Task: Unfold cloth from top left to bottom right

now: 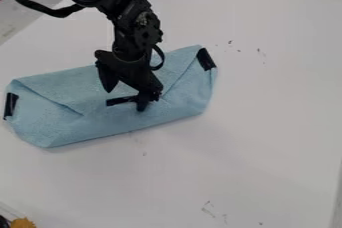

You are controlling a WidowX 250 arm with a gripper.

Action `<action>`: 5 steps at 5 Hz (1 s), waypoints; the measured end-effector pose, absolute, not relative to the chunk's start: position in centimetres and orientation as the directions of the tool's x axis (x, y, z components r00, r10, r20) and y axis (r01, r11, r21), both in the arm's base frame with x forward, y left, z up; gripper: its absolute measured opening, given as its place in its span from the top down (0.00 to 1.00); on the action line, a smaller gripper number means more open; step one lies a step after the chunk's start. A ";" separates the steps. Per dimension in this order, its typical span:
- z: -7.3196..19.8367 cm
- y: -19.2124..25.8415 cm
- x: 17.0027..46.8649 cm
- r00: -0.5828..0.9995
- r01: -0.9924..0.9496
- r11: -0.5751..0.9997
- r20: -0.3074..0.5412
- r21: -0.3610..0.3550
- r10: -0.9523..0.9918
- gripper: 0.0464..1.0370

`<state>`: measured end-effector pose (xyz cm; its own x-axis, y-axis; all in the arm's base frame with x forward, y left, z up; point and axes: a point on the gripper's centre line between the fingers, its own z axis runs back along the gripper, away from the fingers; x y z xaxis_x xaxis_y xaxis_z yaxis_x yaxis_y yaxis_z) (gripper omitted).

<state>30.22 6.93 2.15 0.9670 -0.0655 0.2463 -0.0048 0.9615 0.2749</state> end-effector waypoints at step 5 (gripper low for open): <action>1.2 6.9 30.5 0.966 -0.001 0.956 0.248 0.293 -0.075 0.42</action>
